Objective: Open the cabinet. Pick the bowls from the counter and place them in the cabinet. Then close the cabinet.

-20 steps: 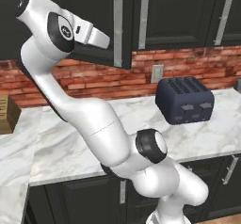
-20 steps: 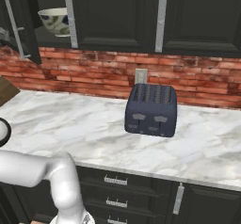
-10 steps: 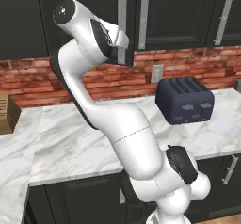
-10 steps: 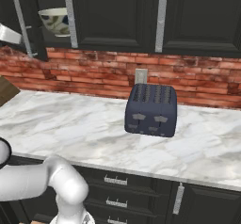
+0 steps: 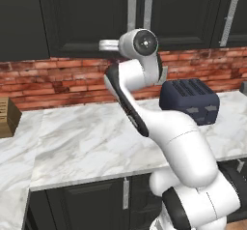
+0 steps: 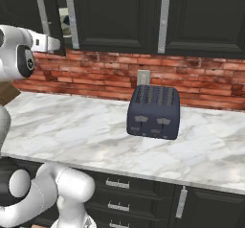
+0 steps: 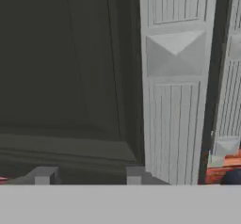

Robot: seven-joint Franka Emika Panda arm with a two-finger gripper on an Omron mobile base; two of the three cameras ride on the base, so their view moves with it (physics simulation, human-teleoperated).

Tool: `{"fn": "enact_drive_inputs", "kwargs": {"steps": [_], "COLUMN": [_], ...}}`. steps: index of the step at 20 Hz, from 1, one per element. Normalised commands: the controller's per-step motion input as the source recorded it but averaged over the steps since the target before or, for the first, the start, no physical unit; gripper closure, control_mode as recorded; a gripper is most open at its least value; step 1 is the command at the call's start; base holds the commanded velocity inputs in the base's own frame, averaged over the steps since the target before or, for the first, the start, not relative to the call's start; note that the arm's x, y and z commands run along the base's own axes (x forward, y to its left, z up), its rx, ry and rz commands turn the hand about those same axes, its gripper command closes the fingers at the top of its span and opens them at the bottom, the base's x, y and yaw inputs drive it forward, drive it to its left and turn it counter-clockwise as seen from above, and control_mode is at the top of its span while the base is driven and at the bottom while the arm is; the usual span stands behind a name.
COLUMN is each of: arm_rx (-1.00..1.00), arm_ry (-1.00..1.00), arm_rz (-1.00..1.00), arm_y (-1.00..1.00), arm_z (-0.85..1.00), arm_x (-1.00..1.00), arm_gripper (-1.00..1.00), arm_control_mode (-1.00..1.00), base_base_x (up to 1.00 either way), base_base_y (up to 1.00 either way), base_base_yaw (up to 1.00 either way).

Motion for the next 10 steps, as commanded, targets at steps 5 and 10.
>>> {"fn": "enact_drive_inputs", "kwargs": {"steps": [5, 10], "arm_rx": [0.01, 0.0], "arm_ry": [-0.03, 0.0], "arm_rz": [0.32, 0.21], "arm_y": [-0.66, -0.53], "arm_z": [-0.02, -0.09], "arm_x": [1.0, 1.0], "arm_gripper": [-1.0, -1.0], "arm_control_mode": [-1.0, -1.0], "base_base_x": [0.0, 0.0], "base_base_y": [0.0, 0.0], "base_base_yaw": [0.0, 0.0]}}
